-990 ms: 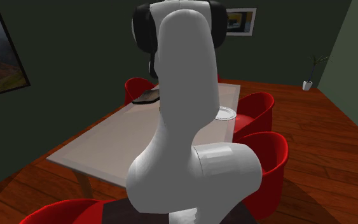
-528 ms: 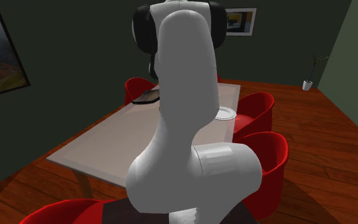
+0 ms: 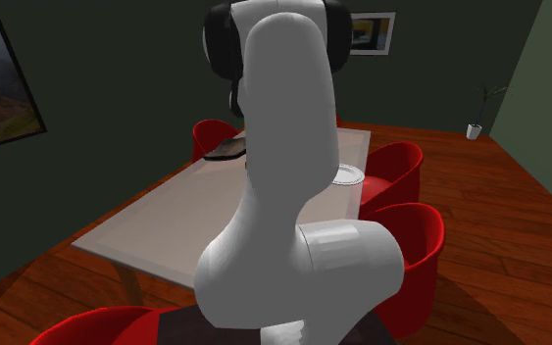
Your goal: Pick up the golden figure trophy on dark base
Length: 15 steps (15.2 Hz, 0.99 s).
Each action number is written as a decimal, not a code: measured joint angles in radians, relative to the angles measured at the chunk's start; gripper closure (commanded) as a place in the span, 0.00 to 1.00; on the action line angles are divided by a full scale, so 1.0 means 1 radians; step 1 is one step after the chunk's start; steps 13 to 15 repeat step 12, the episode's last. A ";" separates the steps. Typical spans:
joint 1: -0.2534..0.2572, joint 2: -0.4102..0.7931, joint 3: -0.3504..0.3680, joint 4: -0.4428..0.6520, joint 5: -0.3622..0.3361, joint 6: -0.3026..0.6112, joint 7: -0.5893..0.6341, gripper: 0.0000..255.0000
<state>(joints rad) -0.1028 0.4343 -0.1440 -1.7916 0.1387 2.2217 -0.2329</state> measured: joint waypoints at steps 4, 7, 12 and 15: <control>0.002 -0.028 -0.003 0.015 -0.007 -0.042 0.006 1.00; 0.005 -0.045 -0.005 0.028 -0.012 -0.072 0.013 1.00; 0.004 -0.073 -0.008 0.054 -0.019 -0.126 0.017 1.00; 0.004 -0.073 -0.008 0.054 -0.019 -0.126 0.017 1.00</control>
